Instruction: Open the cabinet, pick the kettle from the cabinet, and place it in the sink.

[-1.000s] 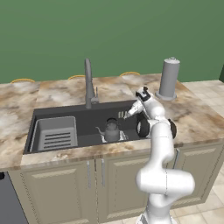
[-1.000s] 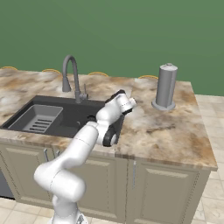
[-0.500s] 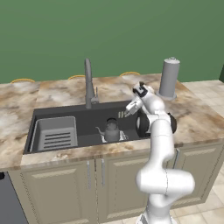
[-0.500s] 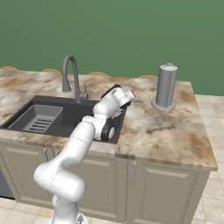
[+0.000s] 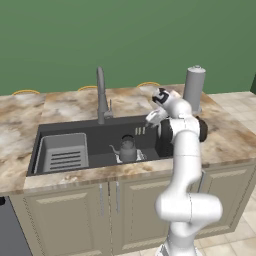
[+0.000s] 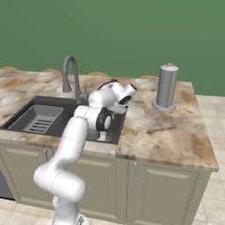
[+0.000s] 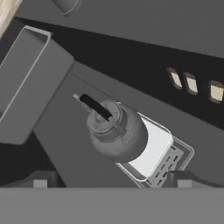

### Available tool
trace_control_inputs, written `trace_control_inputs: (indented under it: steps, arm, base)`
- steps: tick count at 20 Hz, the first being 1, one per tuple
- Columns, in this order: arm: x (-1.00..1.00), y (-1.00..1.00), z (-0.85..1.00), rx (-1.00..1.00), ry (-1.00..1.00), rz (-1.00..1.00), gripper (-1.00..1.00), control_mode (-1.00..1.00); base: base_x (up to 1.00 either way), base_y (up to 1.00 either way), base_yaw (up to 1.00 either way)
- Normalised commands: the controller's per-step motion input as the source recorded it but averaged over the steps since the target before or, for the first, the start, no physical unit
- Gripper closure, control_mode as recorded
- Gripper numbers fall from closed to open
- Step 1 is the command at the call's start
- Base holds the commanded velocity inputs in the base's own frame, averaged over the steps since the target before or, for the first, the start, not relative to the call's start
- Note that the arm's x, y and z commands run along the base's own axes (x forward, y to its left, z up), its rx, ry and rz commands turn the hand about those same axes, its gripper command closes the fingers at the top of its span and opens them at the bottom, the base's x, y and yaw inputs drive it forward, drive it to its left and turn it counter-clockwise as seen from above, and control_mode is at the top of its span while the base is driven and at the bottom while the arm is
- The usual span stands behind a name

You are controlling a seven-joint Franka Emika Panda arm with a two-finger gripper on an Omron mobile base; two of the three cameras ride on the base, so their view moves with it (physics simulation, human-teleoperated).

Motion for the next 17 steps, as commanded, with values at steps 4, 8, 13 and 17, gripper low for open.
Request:
trace_control_inputs:
  steps: [4,8,13,17]
  arm:
    - [-0.44,-0.02,0.11,-0.23,-0.25,-0.25,-1.00,-1.00]
    - [-0.54,0.03,0.00,-0.25,-0.41,-0.22,-1.00,-1.00]
    - [-0.49,0.05,0.07,-0.21,-0.27,-0.28,-1.00,-1.00]
    - [-0.27,-0.11,0.35,-0.01,0.16,-0.38,-1.00,-1.00]
  base:
    - [0.00,0.00,0.00]
    - [0.00,0.00,0.00]
    - [0.00,0.00,0.00]
    - [0.00,0.00,0.00]
